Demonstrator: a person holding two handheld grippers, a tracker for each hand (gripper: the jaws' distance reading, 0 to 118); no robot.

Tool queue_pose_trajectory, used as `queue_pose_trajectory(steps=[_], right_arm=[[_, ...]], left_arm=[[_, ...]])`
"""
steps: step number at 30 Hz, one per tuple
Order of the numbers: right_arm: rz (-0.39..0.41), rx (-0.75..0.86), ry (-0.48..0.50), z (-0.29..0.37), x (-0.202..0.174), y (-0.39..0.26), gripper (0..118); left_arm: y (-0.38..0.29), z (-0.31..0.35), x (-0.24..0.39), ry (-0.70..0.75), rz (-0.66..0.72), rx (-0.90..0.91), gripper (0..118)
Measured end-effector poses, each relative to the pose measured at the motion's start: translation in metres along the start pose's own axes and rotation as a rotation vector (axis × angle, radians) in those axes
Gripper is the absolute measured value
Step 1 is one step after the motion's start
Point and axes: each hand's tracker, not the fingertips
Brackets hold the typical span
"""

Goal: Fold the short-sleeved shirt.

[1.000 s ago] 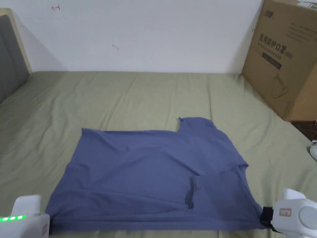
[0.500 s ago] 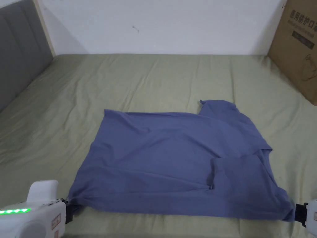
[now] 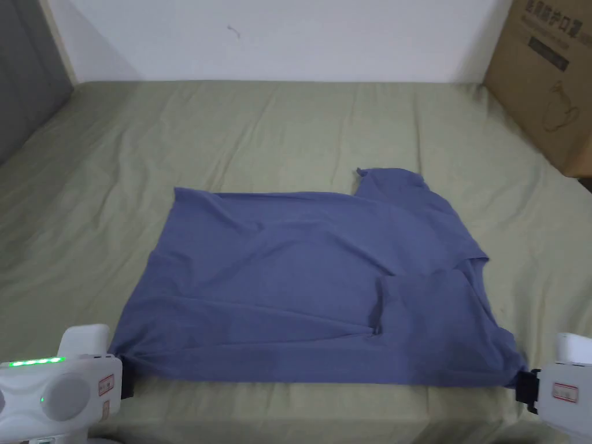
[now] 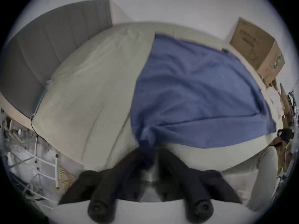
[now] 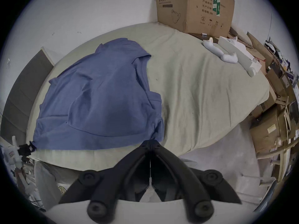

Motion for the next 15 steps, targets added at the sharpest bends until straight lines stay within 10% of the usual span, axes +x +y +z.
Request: queue_pose_trajectory(steps=[4, 8, 11, 13, 15], right_arm=[[0.008, -0.005, 0.028, -0.006, 0.006, 0.006, 4], [0.020, 0.012, 0.019, -0.017, 0.010, 0.020, 94], [0.007, -0.046, 0.018, -0.047, 0.016, 0.031, 88], [0.010, -0.121, -0.003, -0.069, 0.021, 0.026, 30], [-0.001, -0.095, 0.014, -0.069, 0.024, 0.021, 21]], left_arm=[[0.003, -0.001, 0.003, 0.020, 0.000, 0.065, 0], [-0.002, 0.003, -0.003, 0.016, 0.014, 0.056, 0], [-0.001, 0.005, -0.005, 0.006, 0.027, 0.051, 0], [-0.001, 0.008, -0.003, 0.003, 0.037, 0.050, 0], [-0.001, 0.008, -0.004, 0.000, 0.043, 0.048, 0]])
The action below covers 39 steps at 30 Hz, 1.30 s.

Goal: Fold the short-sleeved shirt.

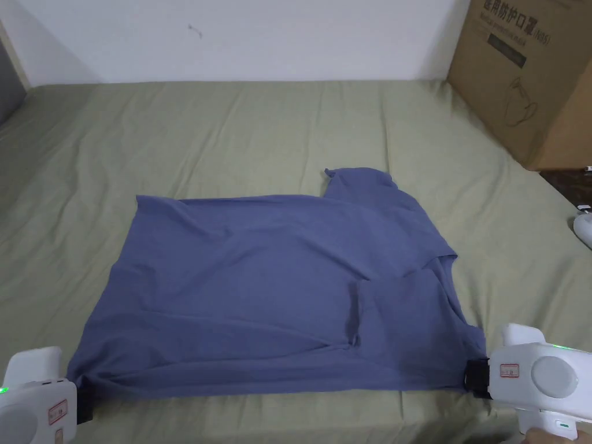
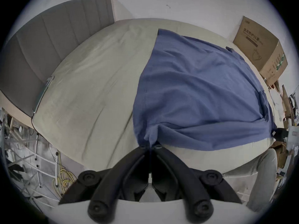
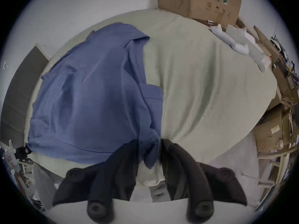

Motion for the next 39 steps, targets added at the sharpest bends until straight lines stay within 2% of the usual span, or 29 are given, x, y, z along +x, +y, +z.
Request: queue_pose_trajectory(steps=[1, 2, 4, 6, 8, 12, 21, 22, 23, 24, 25, 26, 29, 30, 31, 32, 33, 34, 36, 39], right_arm=[[-0.001, 0.026, -0.004, 0.013, -0.001, 0.003, 14], [-0.016, 0.072, -0.016, 0.022, 0.000, 0.006, 11], [-0.009, 0.058, 0.007, 0.038, -0.002, 0.007, 7], [-0.047, 0.073, 0.070, 0.047, 0.000, 0.010, 7], [-0.047, 0.082, 0.044, 0.058, -0.008, 0.014, 7], [-0.053, 0.096, 0.066, 0.065, -0.018, 0.039, 7], [-0.129, 0.068, 0.084, 0.001, -0.035, 0.152, 7], [-0.165, 0.043, 0.078, -0.012, -0.037, 0.160, 7], [-0.164, 0.000, 0.072, -0.022, -0.038, 0.166, 15], [-0.166, -0.015, 0.034, -0.029, -0.039, 0.170, 52], [-0.150, -0.010, -0.017, -0.032, -0.042, 0.171, 84], [-0.131, 0.002, -0.012, -0.031, -0.042, 0.171, 95], [-0.098, 0.055, 0.007, -0.009, -0.040, 0.162, 94], [-0.091, 0.069, 0.010, -0.002, -0.039, 0.158, 83], [-0.070, 0.114, 0.023, 0.009, -0.039, 0.151, 61], [-0.048, 0.134, 0.023, 0.017, -0.039, 0.142, 23], [-0.027, 0.136, 0.020, 0.022, -0.039, 0.134, 0], [-0.008, 0.134, 0.011, 0.024, -0.040, 0.123, 0], [0.067, 0.056, 0.086, 0.024, -0.041, 0.104, 0], [0.040, 0.071, 0.034, 0.025, -0.040, 0.081, 0]], left_arm=[[0.000, 0.001, -0.001, 0.006, 0.001, -0.003, 0], [0.001, 0.005, 0.000, 0.008, 0.003, 0.002, 0], [0.004, 0.012, -0.001, 0.014, 0.000, 0.002, 0], [0.012, 0.021, 0.000, 0.022, 0.004, 0.014, 0], [0.021, 0.032, -0.002, 0.028, 0.007, 0.034, 0], [0.052, 0.042, 0.008, 0.043, 0.001, 0.049, 0], [0.162, -0.029, 0.035, 0.079, -0.061, 0.045, 1], [0.172, -0.041, 0.037, 0.074, -0.060, 0.040, 6], [0.177, -0.049, 0.038, 0.072, -0.048, 0.034, 27], [0.180, -0.056, 0.038, 0.087, -0.039, 0.014, 78], [0.182, -0.061, 0.036, 0.097, -0.020, -0.033, 108], [0.181, -0.063, 0.033, 0.086, -0.016, -0.033, 118], [0.168, -0.044, 0.025, 0.040, 0.004, 0.005, 112], [0.162, -0.040, 0.021, 0.040, 0.005, 0.004, 104], [0.154, -0.032, 0.018, 0.033, 0.008, 0.007, 83], [0.144, -0.023, 0.015, 0.000, 0.022, 0.035, 42], [0.134, -0.015, 0.012, -0.024, 0.038, 0.049, 0], [0.123, -0.013, 0.010, -0.053, 0.048, 0.017, 0], [0.092, -0.008, 0.010, -0.030, 0.026, 0.033, 0], [0.076, -0.010, 0.012, -0.030, 0.010, 0.013, 0]])
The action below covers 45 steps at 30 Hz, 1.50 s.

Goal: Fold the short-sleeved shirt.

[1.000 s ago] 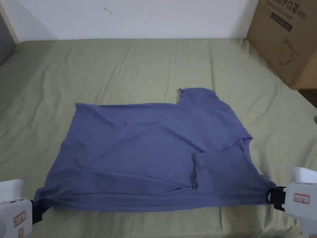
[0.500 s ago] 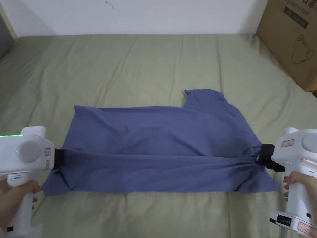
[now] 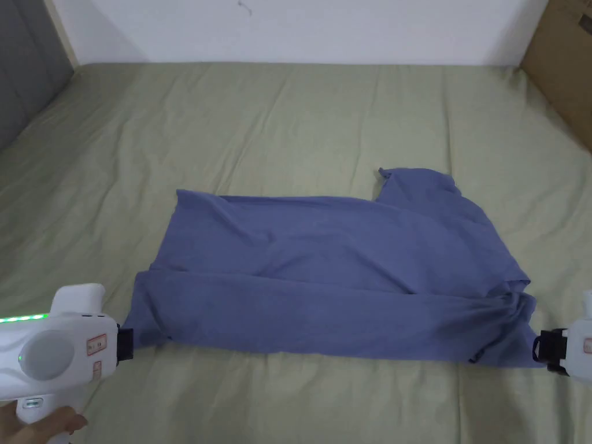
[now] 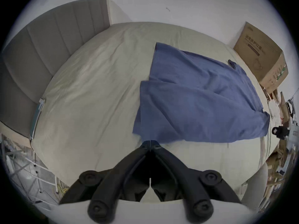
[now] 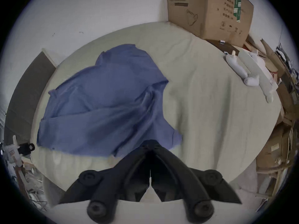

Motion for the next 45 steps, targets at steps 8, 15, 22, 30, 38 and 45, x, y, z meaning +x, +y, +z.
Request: queue_pose_trajectory(steps=[8, 15, 22, 30, 38, 45], right_arm=[[-0.055, 0.000, -0.018, 0.003, 0.008, -0.020, 0], [-0.052, -0.014, -0.019, -0.006, 0.009, -0.023, 21], [-0.120, 0.006, -0.079, -0.054, 0.018, 0.019, 72], [-0.017, -0.016, -0.161, -0.071, -0.002, 0.012, 13], [-0.068, 0.058, -0.087, -0.005, 0.018, 0.013, 10], [-0.057, -0.002, -0.114, 0.008, 0.042, -0.059, 10]], left_arm=[[0.042, -0.047, -0.005, 0.012, 0.055, -0.029, 107], [0.042, -0.051, 0.001, -0.025, 0.050, -0.056, 3], [0.047, -0.050, 0.008, -0.037, 0.031, -0.065, 3], [0.049, -0.039, 0.005, -0.055, 0.019, -0.064, 3], [0.033, 0.007, -0.004, -0.064, -0.045, -0.031, 3], [-0.038, 0.020, -0.022, -0.092, 0.016, -0.106, 3]])
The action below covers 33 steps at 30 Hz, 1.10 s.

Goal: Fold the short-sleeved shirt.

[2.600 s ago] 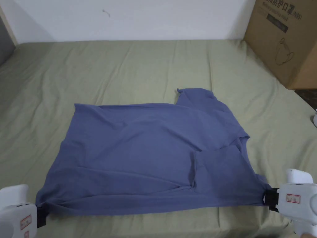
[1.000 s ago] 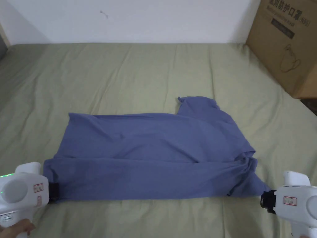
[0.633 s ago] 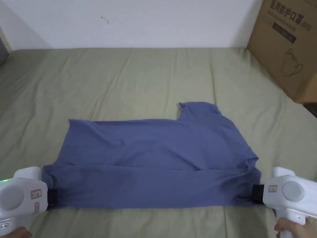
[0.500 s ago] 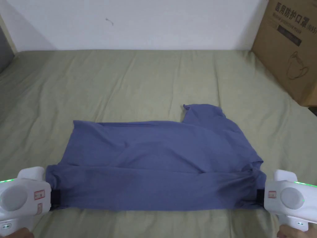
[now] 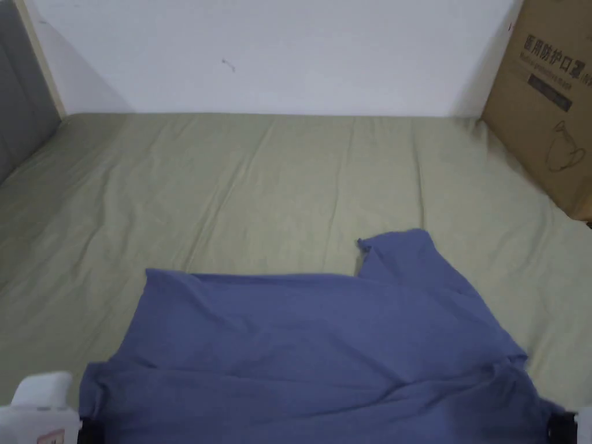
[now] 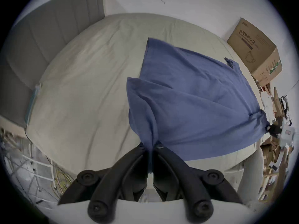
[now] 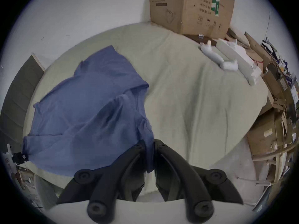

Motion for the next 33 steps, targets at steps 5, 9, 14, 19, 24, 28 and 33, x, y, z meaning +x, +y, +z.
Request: queue_pose_trajectory(steps=[5, 9, 14, 19, 24, 28, 33], right_arm=[[-0.056, -0.065, -0.026, -0.009, -0.002, -0.023, 59], [-0.014, 0.023, -0.042, 0.020, -0.011, 0.002, 81], [0.023, 0.148, 0.054, 0.052, -0.035, 0.047, 40], [-0.024, 0.115, 0.095, 0.024, -0.046, 0.078, 0], [-0.012, 0.122, 0.090, -0.016, -0.054, 0.121, 0], [-0.012, 0.070, 0.156, -0.069, -0.067, 0.185, 94], [0.039, -0.013, 0.123, -0.139, -0.091, 0.235, 93]], left_arm=[[-0.020, -0.018, -0.008, 0.043, 0.002, -0.037, 82], [-0.001, 0.009, -0.008, 0.032, 0.012, 0.046, 100], [0.032, 0.023, 0.009, -0.029, 0.052, 0.150, 0], [0.058, 0.011, 0.032, -0.015, -0.003, 0.166, 0], [0.085, 0.000, 0.051, -0.022, -0.034, 0.159, 0], [0.109, -0.019, 0.063, -0.006, -0.052, 0.143, 0], [0.127, -0.047, 0.068, 0.002, -0.071, 0.106, 0]])
